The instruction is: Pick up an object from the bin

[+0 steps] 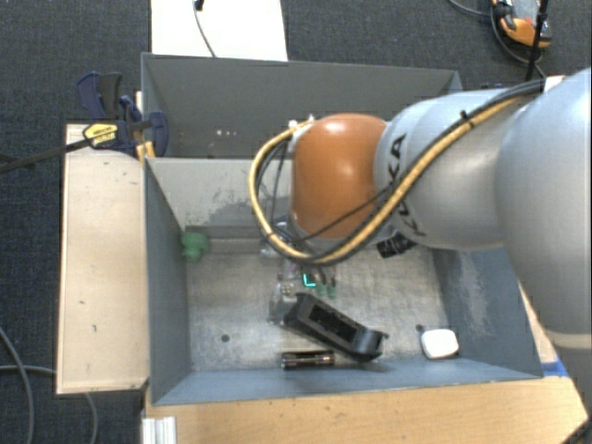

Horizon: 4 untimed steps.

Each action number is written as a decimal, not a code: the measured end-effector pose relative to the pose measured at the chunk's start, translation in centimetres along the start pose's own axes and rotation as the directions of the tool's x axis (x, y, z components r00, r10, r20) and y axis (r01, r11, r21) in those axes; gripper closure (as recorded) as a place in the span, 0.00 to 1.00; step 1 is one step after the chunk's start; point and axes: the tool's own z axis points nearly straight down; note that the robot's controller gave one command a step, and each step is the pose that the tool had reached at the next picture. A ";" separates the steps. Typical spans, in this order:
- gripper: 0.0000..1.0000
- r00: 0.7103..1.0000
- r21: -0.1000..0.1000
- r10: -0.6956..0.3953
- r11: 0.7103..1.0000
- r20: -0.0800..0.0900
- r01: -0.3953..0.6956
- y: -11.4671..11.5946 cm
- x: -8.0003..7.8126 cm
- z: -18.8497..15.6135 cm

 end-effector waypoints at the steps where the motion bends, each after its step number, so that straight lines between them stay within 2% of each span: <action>1: 0.00 1.000 -0.001 0.004 1.000 0.008 -0.004 -0.1 -0.2 -0.4; 2: 0.00 0.998 -0.004 -0.061 0.998 0.014 0.062 -1.6 0.4 1.1; 3: 0.00 0.961 -0.001 -0.276 0.961 0.007 0.276 -6.5 1.1 4.7; 4: 0.00 0.975 -0.008 -0.220 0.975 0.003 0.220 -7.7 1.1 5.8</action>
Offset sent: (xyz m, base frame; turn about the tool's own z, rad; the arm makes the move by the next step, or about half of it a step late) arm -0.0240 -0.0690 -0.0586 -0.1942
